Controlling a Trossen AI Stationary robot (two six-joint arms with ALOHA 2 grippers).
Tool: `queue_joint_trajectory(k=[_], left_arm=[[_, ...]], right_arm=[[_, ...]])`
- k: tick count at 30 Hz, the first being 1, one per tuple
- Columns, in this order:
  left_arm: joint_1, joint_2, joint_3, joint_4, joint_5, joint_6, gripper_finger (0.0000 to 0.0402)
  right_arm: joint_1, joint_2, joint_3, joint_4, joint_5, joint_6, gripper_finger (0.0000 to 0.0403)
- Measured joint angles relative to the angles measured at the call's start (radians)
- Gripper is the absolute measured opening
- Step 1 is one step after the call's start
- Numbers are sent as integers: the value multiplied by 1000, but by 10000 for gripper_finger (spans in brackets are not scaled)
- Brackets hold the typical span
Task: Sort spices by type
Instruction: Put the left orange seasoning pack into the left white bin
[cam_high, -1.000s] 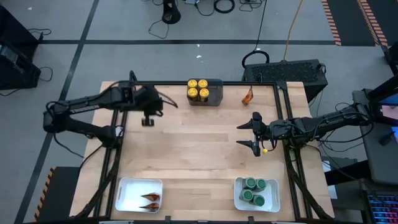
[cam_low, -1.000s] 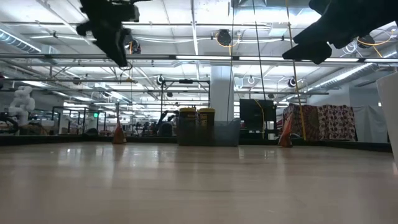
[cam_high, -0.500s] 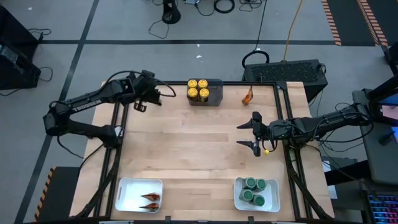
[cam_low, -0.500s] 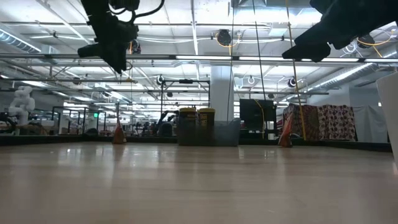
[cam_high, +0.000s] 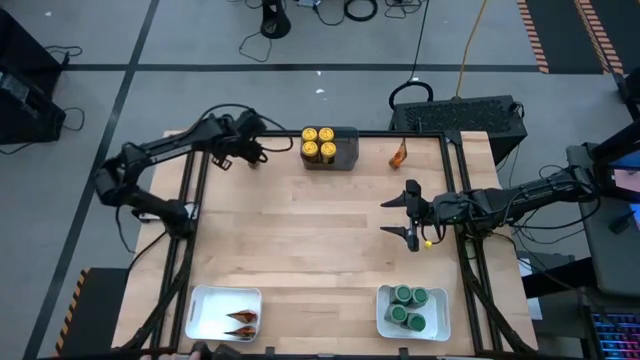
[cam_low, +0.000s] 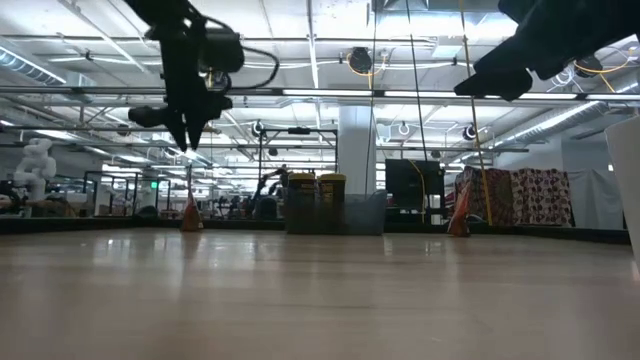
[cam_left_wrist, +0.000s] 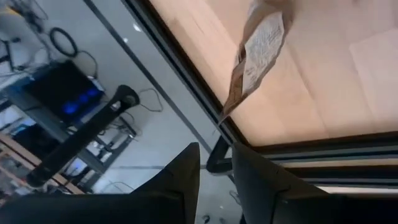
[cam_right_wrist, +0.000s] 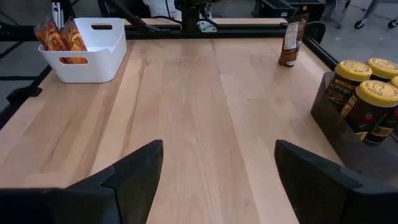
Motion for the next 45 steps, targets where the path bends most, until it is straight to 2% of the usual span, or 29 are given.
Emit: queue_joint_trajectory(k=[8, 26, 29, 34, 40, 45], left_arm=[[47, 86, 0, 11, 18, 5, 100], [48, 207, 0, 9, 29, 44, 100], [48, 209, 0, 3, 36, 44, 85], [47, 209, 0, -5, 51, 21, 13], [45, 198, 0, -21, 91, -27, 5], [31, 131, 28, -24, 206, -106, 3]], right_arm=[[0, 0, 0, -12, 0, -5, 292], [0, 0, 0, -21, 0, -8, 292], [0, 0, 0, -26, 0, -8, 292], [0, 0, 0, -28, 0, -11, 292], [0, 0, 0, -27, 0, -16, 292], [0, 0, 0, -27, 0, -16, 292]])
